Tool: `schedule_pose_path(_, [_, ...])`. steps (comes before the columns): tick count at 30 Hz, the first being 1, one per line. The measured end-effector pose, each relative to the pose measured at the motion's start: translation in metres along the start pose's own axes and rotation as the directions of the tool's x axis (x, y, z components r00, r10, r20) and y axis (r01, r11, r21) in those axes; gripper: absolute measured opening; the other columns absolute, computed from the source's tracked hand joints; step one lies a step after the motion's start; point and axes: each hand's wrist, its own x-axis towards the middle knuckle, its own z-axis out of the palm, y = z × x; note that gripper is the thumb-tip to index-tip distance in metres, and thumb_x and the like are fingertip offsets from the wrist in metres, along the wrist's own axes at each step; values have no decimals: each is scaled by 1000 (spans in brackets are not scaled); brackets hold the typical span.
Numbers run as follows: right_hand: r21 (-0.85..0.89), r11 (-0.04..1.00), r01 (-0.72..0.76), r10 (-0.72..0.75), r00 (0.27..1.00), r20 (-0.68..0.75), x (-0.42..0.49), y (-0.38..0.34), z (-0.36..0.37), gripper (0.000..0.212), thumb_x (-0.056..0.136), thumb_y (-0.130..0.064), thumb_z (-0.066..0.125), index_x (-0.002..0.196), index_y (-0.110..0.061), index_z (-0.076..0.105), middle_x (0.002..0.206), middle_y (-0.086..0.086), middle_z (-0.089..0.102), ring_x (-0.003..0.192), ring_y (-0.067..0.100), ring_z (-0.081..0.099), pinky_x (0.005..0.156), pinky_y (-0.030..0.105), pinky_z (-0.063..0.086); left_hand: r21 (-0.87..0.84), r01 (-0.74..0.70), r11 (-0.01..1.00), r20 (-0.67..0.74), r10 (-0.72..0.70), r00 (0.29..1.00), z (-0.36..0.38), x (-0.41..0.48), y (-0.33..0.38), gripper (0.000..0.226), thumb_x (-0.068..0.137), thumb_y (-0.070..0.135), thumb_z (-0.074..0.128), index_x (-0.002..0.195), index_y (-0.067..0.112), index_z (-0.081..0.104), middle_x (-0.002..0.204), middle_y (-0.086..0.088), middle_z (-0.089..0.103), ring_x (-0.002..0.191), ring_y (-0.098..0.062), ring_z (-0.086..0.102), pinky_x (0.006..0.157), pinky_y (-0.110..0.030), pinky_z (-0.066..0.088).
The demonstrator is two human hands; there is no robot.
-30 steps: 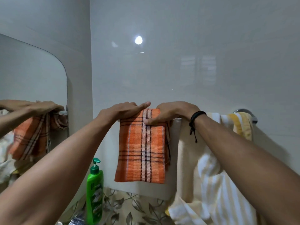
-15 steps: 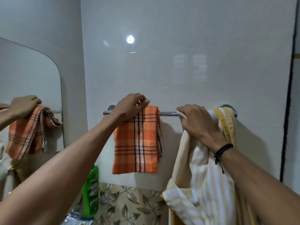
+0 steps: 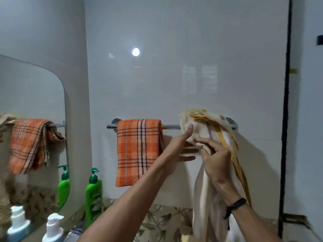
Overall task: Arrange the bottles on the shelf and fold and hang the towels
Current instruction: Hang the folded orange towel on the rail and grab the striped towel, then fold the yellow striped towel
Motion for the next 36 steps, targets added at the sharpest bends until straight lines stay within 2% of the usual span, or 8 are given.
schedule_pose_path(5, [2,1000,-18,18,997,71,-50,3,-39,39,78,14,68,91,-21,76,96,-22,73,98,-7,66,91,14,50,-145,-66,987,-232,31,972,49,1,-13,17,92,9,55,90,13,71,79,-6,74,62,-17,69,49,-20,51])
schedule_pose_path(10, [68,986,-154,158,985,-63,-81,15,-105,25,87,-10,76,109,-21,71,115,-10,68,104,14,68,88,36,59,-121,-41,992,-243,11,970,86,-6,-45,24,95,5,56,85,16,75,79,-2,77,70,-15,70,65,-28,58])
schedule_pose_path(13, [-334,915,-227,148,958,-246,-93,35,-145,55,74,-20,87,123,-23,63,125,-11,48,117,18,53,97,46,52,15,-62,998,-190,63,980,109,-19,-58,34,100,8,47,87,23,74,81,8,76,73,-4,70,64,-20,58])
schedule_pose_path(17, [-248,830,-500,473,866,-161,-101,53,-191,100,67,-30,92,149,-26,35,147,0,35,133,14,37,106,34,38,149,-16,989,-27,20,999,139,-35,-71,35,95,2,44,95,18,75,88,-2,78,83,-15,74,68,-27,60])
schedule_pose_path(21, [175,649,-741,749,662,28,-107,66,-241,53,78,-21,86,126,-23,63,120,0,73,113,18,68,104,47,51,67,63,996,127,-71,989,165,-45,-86,25,106,27,49,108,19,73,103,-2,79,98,-18,74,89,-33,59])
schedule_pose_path(25, [374,549,-747,797,603,34,-113,57,-275,20,91,-15,72,111,-10,73,109,8,78,104,25,73,97,44,54,168,48,985,90,-64,994,188,-45,-104,27,108,34,43,108,24,69,109,-2,73,96,-11,69,88,-29,55])
schedule_pose_path(30, [184,653,-735,755,652,-76,-113,56,-313,13,93,-27,71,101,-18,76,103,8,78,102,23,72,98,44,54,462,37,886,-26,-28,999,204,-51,-139,34,106,28,39,124,20,66,119,1,68,110,-16,60,91,-37,48])
schedule_pose_path(36, [-170,670,-723,669,686,-285,-117,57,-368,11,91,-23,67,86,-15,63,79,2,68,78,24,65,73,38,49,193,230,954,-266,-175,948,224,-77,-166,26,99,13,49,87,25,69,91,-7,70,81,-19,62,70,-33,47])
